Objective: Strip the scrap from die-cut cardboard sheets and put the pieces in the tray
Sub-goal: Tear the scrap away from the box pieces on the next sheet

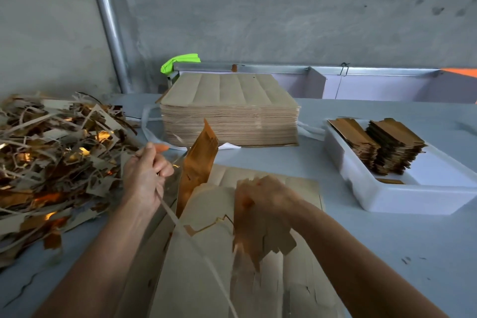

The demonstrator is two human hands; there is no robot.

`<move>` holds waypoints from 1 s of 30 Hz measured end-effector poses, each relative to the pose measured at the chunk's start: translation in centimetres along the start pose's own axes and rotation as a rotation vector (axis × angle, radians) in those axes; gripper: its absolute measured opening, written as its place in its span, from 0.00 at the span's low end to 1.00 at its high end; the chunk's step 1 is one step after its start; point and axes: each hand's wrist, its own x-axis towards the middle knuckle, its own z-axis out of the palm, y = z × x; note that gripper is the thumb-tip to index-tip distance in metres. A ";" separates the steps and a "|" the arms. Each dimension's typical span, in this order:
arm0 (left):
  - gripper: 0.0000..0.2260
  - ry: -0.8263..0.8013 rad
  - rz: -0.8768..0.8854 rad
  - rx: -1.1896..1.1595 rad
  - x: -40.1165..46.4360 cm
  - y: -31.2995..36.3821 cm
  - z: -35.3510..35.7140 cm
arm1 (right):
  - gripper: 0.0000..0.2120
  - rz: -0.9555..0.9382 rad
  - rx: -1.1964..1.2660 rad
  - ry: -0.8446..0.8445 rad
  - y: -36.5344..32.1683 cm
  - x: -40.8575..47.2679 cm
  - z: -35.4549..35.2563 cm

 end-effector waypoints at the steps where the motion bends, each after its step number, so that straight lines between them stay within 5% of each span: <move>1: 0.16 0.006 0.004 -0.014 0.0 -0.1 -0.1 | 0.19 0.058 0.073 -0.026 -0.5 0.4 0.7; 4: 0.16 0.028 0.010 -0.017 -0.5 -0.7 0.2 | 0.26 0.226 0.387 -0.043 -2.0 1.2 2.2; 10: 0.05 0.036 0.103 0.432 -3.1 -2.0 1.6 | 0.08 0.207 0.719 0.262 -1.3 2.1 2.4; 15: 0.32 -0.336 0.212 0.963 -6.0 -3.2 3.5 | 0.19 0.163 0.824 0.598 2.0 1.0 0.9; 20: 0.46 -0.532 0.115 1.280 -7.9 -6.3 5.9 | 0.16 0.160 1.034 0.835 4.3 0.3 -0.3; 30: 0.10 -0.933 0.144 1.444 -8.4 -7.8 4.4 | 0.17 0.153 1.207 0.797 7.0 -0.4 0.1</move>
